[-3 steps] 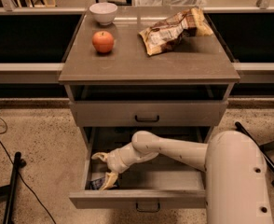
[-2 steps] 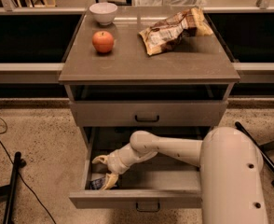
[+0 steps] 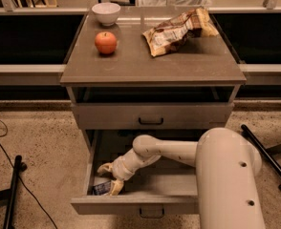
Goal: Pick rxbar blueberry from middle drawer and place on counter
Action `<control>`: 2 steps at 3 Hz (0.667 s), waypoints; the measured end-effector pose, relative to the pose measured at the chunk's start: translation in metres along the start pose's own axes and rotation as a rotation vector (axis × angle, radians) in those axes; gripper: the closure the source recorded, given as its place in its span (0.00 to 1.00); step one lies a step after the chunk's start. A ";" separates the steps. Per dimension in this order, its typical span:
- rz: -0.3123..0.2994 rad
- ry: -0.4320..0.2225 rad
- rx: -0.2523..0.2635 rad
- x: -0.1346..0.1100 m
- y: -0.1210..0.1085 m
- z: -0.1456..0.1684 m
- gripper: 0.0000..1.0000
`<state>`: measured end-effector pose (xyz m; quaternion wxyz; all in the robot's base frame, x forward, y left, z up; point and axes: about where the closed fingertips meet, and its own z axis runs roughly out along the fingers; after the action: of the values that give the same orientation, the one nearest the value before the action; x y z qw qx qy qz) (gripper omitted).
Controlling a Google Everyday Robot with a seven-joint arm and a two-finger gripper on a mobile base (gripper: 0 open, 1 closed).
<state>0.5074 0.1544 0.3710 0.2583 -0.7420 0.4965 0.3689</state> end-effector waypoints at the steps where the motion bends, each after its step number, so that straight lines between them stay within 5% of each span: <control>1: 0.029 0.002 -0.014 0.012 0.006 0.005 0.44; 2: 0.049 0.010 0.003 0.020 0.007 0.006 0.67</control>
Offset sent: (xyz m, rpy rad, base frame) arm 0.0013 -0.0168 -0.0260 -0.0353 0.0262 -0.0728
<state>0.5037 0.1457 0.3512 0.2480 -0.7309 0.5165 0.3708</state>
